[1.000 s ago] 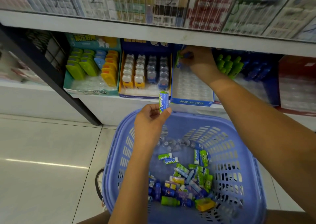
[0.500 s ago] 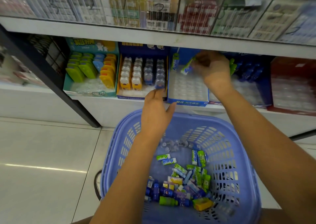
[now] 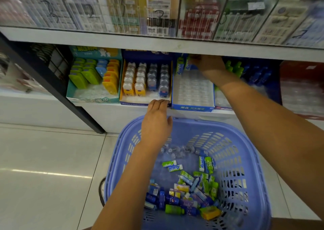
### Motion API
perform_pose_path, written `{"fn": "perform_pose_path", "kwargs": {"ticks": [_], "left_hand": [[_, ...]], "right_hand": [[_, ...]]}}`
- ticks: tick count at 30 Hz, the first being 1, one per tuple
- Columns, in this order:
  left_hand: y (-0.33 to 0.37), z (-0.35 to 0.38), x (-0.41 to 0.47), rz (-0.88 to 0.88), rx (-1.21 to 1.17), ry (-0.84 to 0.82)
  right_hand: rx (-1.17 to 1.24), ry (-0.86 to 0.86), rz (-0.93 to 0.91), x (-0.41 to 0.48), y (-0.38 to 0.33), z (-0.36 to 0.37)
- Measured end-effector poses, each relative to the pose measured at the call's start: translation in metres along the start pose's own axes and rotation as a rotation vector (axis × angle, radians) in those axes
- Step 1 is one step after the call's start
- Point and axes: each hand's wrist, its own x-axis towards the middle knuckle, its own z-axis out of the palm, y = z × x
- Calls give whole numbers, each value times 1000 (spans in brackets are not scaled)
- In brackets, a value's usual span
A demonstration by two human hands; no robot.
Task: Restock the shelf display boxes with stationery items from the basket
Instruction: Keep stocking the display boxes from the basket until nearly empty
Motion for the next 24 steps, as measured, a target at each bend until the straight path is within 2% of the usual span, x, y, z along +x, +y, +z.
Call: {"fn": "perform_pose_path", "kwargs": {"ticks": [7,11,13,15,17,20,22,24], "left_hand": [[1,-1,-3,-8,-59,-18],[3,-4,-17,9,-293,157],[-2,5,-27,12,-343,186],[-11,26,-36,-53,-310,37],[-20,57,-48,-120,-179,-266],[-37,100,-80,-176,-49,-752],[-49,119,-103,-228,-3,-991],[-58,129,-118,-205,106,-1183]], "right_hand": [[3,-19,97,6,-3,10],[-131,-56,15,-9,-13,0],[-126,-17,6,-35,-16,-5],[36,-124,42,-77,-10,-2],[125,-354,108,-128,9,16],[-101,-644,266,-183,60,65],[-316,-842,383,-213,101,98],[-438,-958,464,-240,135,119]]}}
